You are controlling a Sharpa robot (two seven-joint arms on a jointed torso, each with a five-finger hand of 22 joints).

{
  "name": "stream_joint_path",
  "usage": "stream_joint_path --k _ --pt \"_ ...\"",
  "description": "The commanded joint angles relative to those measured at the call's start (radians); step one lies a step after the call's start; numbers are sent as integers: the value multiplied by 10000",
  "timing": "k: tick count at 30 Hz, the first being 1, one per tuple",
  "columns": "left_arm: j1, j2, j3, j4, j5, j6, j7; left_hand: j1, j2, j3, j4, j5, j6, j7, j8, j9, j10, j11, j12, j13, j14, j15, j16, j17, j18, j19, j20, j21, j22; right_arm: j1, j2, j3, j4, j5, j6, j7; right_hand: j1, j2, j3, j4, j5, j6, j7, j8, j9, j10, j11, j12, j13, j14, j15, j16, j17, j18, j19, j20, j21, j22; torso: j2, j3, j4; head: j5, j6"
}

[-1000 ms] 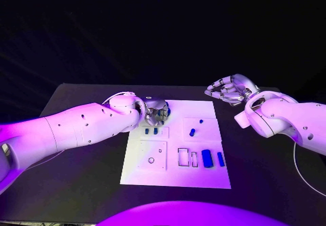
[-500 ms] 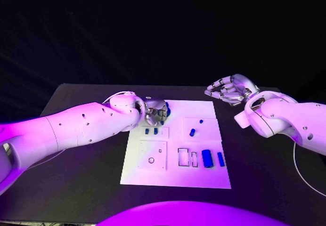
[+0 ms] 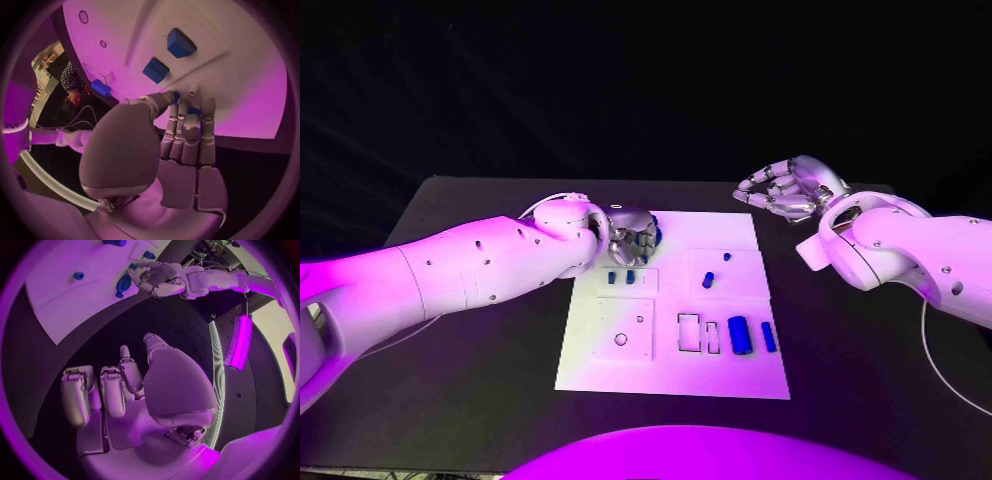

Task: Assemble the parts on the task board

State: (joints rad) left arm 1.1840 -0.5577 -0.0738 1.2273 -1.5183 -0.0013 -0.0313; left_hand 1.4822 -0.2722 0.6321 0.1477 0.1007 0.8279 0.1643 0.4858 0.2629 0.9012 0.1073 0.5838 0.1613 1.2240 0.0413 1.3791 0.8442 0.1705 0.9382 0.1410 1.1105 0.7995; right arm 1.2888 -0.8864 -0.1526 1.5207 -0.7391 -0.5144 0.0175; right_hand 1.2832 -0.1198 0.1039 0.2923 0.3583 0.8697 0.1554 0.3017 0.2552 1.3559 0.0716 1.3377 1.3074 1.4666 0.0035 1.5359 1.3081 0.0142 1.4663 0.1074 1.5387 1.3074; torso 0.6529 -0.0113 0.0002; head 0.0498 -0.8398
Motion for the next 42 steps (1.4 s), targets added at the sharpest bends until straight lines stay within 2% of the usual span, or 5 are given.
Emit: stream_joint_path --k 1,15,28,35,42 --pt "-19 27 -16 39 104 271 42 -85 16 41 -2 -39 47 -13 -66 -12 66 -3 -21 -14 65 -3 34 11 29 68 5 44 11 -9 13 1 -4 -36 61 131 75 42 36 -34 57 -40 -11 54 -14 3 -8 3 128 812 -72 -33 1654 -53 896 -82 -23 2434 -9 1 -2 3 -14" --pt "-23 22 -20 53 54 337 -65 -31 403 275 -559 -49 818 -197 46 74 908 -283 128 84 838 -243 593 1165 -125 683 -177 779 959 -22 22 1 -14 -36 73 132 75 42 36 -34 57 -40 -11 54 -14 3 -8 3 128 812 -72 -33 1654 -53 896 -82 -23 2434 -9 -6 -4 -8 -7" --pt "-91 -89 -10 155 85 -454 93 -119 548 423 -905 -37 1127 -241 -78 110 1155 -348 55 159 1199 -324 803 1684 -205 983 -273 1189 1434 -31 29 1 -19 -37 73 146 73 49 42 -34 62 -34 -13 59 -13 17 -10 16 139 813 -74 -34 1654 -52 895 -83 -24 2434 -12 -9 -8 -21 45" --pt "-123 -319 111 432 405 -609 123 -181 545 437 -916 -41 1144 -233 -118 109 1162 -340 5 156 1215 -317 807 1683 -208 988 -275 1211 1454 -37 26 1 -12 -37 74 153 73 49 42 -34 62 -34 -13 59 -13 17 -10 16 139 813 -74 -34 1654 -52 895 -83 -24 2434 -16 -6 5 -23 74" --pt "-129 -816 425 950 768 -690 -71 -281 521 437 -920 -47 1167 -228 -168 109 1177 -331 -63 153 1232 -308 812 1681 -207 976 -276 1220 1455 -39 0 2 2 -38 64 146 73 49 42 -34 62 -34 -13 59 -13 17 -10 16 139 813 -74 -34 1654 -52 895 -83 -24 2434 -38 17 30 1 114"
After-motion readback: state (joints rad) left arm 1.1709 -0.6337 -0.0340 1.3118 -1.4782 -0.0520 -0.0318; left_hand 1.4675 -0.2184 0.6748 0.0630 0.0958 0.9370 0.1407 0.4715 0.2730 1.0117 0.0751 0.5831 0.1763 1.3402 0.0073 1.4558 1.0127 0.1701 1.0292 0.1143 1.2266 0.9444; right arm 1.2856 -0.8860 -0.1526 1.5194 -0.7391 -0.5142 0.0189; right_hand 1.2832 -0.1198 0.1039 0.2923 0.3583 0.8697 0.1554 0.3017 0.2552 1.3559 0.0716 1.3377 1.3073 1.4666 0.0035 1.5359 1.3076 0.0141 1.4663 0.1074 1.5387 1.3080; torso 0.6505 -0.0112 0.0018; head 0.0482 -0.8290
